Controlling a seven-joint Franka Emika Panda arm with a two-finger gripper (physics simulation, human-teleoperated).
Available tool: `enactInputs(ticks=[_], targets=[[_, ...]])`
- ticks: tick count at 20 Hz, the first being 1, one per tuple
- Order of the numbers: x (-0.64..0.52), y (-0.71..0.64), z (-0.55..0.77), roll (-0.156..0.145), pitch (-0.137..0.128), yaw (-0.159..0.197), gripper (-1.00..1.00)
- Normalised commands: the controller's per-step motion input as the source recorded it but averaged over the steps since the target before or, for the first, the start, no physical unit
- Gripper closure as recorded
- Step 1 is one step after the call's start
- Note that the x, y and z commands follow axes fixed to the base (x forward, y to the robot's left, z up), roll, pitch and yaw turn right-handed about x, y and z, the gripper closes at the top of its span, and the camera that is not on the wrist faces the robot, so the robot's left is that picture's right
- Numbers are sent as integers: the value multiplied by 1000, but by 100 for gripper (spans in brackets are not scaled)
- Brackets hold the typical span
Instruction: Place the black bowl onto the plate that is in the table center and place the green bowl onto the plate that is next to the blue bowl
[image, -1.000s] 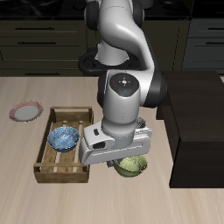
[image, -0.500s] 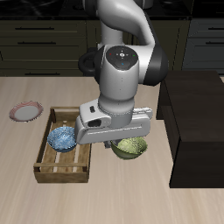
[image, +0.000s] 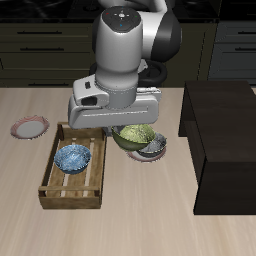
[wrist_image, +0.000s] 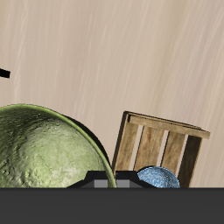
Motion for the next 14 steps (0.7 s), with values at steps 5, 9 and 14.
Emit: enactInputs(ticks=[5,9,14], targets=[[-430,-326,209,-3,-59,-12,100],[-305,-246,93,-4,-49,33,100],[-350,-301,81,17,-23,-26,100]])
